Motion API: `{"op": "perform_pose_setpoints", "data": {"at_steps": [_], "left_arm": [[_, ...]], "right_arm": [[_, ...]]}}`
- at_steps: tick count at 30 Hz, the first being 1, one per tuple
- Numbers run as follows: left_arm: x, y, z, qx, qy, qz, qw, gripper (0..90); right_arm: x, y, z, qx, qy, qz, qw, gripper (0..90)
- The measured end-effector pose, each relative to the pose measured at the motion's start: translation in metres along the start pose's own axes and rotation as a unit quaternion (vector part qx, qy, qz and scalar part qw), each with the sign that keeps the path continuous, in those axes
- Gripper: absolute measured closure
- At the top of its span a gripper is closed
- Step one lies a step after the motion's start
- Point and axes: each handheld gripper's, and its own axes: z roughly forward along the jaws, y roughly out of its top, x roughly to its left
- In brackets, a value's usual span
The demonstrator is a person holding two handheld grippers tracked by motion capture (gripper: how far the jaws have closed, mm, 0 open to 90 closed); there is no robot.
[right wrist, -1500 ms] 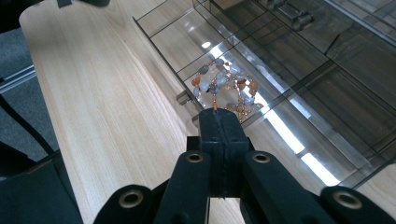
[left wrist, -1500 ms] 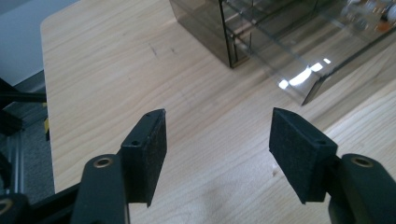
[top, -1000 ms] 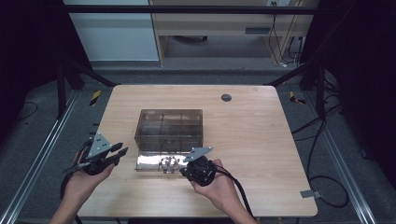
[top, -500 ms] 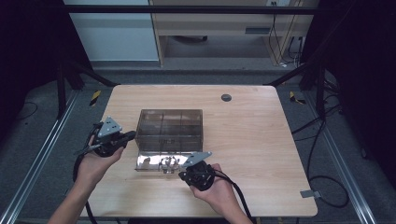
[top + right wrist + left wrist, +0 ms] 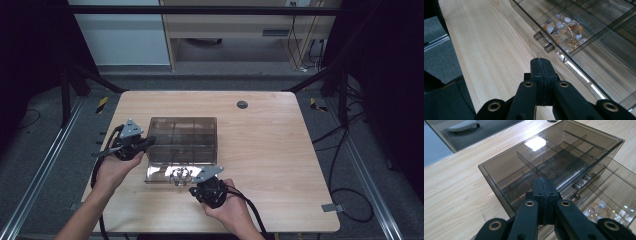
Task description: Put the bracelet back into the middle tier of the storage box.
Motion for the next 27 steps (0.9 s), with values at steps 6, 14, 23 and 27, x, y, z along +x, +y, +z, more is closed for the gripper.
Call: {"op": "perform_pose_setpoints", "data": {"at_steps": [6,14,23,27], "left_arm": [[0.000,0.005,0.012,-0.004,-0.004,-0.009,0.9999,89.2],[0.005,0.006,0.024,0.007,-0.010,-0.025,0.9996,89.6],[0.004,0.008,0.030,0.015,-0.006,-0.014,0.9998,89.6],[0.002,0.009,0.031,0.012,-0.004,-0.016,0.9998,89.5]], "right_arm": [[-0.001,-0.003,0.005,-0.002,-0.005,0.003,1.0000,90.0],[-0.002,-0.004,0.008,-0.001,-0.012,-0.002,0.9999,90.0],[-0.003,-0.005,0.014,0.005,-0.028,-0.011,0.9995,90.0],[-0.003,-0.005,0.017,0.006,-0.029,-0.011,0.9995,90.0]]}}
